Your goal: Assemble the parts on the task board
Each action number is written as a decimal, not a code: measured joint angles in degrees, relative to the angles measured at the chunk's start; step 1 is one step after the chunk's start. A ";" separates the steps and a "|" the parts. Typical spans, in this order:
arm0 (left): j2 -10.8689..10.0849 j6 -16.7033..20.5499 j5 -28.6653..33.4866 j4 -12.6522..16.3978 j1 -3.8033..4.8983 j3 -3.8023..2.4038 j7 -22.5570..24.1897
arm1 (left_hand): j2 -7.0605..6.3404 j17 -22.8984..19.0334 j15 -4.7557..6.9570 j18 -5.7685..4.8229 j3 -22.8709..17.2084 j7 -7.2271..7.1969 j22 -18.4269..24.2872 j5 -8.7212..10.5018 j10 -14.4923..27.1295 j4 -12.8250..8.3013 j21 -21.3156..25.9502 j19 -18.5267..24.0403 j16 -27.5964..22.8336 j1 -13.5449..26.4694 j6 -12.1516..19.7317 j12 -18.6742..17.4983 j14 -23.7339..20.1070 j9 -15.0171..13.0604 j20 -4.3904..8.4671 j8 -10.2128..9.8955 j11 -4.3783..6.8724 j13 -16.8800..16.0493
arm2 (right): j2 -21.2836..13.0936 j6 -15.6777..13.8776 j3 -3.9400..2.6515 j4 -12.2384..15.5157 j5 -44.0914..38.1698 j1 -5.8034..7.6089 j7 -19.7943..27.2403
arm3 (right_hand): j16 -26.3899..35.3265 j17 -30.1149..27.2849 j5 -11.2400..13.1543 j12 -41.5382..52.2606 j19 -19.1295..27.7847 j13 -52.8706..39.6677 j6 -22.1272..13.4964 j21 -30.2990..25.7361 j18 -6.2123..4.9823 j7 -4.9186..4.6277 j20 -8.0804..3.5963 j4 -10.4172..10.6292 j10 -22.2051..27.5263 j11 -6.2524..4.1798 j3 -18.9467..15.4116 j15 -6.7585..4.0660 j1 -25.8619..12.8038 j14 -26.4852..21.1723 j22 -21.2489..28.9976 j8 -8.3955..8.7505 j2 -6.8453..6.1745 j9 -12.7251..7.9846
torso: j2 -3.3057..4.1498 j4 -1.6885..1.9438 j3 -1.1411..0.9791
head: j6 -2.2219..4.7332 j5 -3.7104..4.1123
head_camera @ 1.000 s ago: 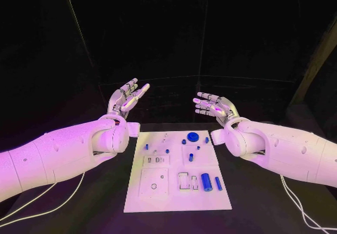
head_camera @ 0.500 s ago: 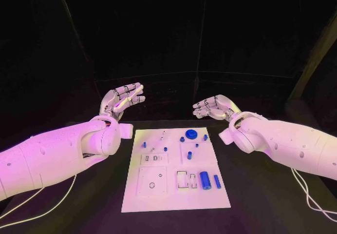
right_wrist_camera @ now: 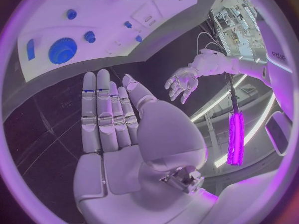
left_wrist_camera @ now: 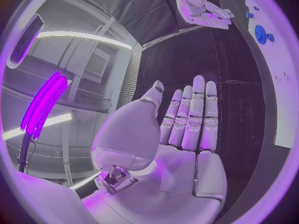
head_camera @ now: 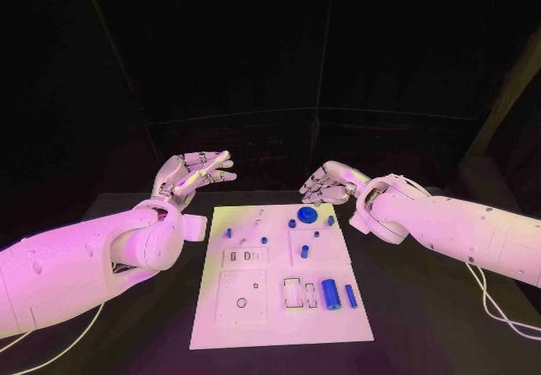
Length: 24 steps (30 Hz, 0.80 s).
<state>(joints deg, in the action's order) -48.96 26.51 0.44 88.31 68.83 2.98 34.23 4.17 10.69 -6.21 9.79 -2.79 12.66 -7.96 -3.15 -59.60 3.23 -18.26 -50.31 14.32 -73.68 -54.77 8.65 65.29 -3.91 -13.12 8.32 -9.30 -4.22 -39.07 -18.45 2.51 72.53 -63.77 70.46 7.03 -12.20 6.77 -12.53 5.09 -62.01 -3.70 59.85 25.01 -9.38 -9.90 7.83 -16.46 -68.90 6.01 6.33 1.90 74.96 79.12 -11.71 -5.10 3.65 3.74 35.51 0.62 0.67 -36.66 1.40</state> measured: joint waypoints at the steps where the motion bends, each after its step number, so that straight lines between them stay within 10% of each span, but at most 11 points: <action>1: -0.21 -0.29 -0.22 0.38 0.00 0.00 -0.04 | 0.00 0.10 0.05 0.00 0.00 0.01 0.04 0.00 -0.09 0.00 0.00 0.00 0.00 0.00 -0.01 0.00 0.05 0.00 0.00 0.00 0.09 0.00 | 0.21 0.28 0.00 0.00 -1.47 0.10 -0.54 | -0.47 0.44 0.00 -0.15 -0.60 -0.01 0.21 0.94 0.00 0.20 -0.30 -0.07 -0.37 -0.24 0.23 -0.28 0.01 1.01 -0.52 0.00 -0.35 0.00 | 0.23 0.05 0.04 | 0.08 0.03; 9: -1.52 -2.41 -1.63 2.75 0.00 0.00 -0.55 | 0.00 0.21 0.05 -0.01 -0.16 0.01 0.10 0.00 -0.09 -0.16 0.00 -0.18 0.00 0.00 -0.01 0.00 0.05 0.05 0.18 -0.28 0.09 0.00 | 1.84 2.48 -0.03 0.07 -13.70 0.72 -5.14 | -13.52 10.25 0.00 -0.55 -4.09 -0.25 1.18 13.70 0.01 0.77 -3.09 0.12 -1.80 -1.43 1.78 -2.25 -0.58 4.91 -8.04 1.17 -3.00 0.00 | 2.11 0.74 0.30 | 0.69 0.21; 24: -2.85 -4.03 -2.35 6.45 -0.03 0.02 -1.13 | 0.00 0.54 0.05 -0.02 -0.47 0.01 0.58 0.00 -0.09 -0.47 0.28 -0.18 -1.06 0.00 -0.01 -0.91 0.05 0.11 0.18 -0.94 0.09 0.09 | 4.36 7.14 -0.11 -0.92 -25.46 2.26 -10.89 | -26.59 19.90 0.00 -0.55 -3.24 -0.13 -1.50 22.48 0.01 1.01 -2.28 0.05 4.12 -0.70 3.28 -2.24 -1.61 4.92 -13.51 1.17 -4.03 -0.01 | 4.51 1.71 0.76 | 1.26 0.84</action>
<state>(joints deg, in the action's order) -51.81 22.47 -1.91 94.76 68.80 3.00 33.10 4.17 11.23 -6.16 9.78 -3.26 12.67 -7.38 -3.15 -59.69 2.75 -17.98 -50.49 13.27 -73.68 -54.78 7.74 65.34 -3.80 -12.93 7.38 -9.21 -4.13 -34.71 -11.31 2.40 71.61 -89.23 72.72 -3.85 -38.80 26.67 -12.53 4.54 -65.25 -3.83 58.36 47.50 -9.36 -8.89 5.55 -16.42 -64.77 5.31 9.61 -0.34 73.35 84.03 -25.22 -3.93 -0.38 3.73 40.02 2.32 1.43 -35.40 2.24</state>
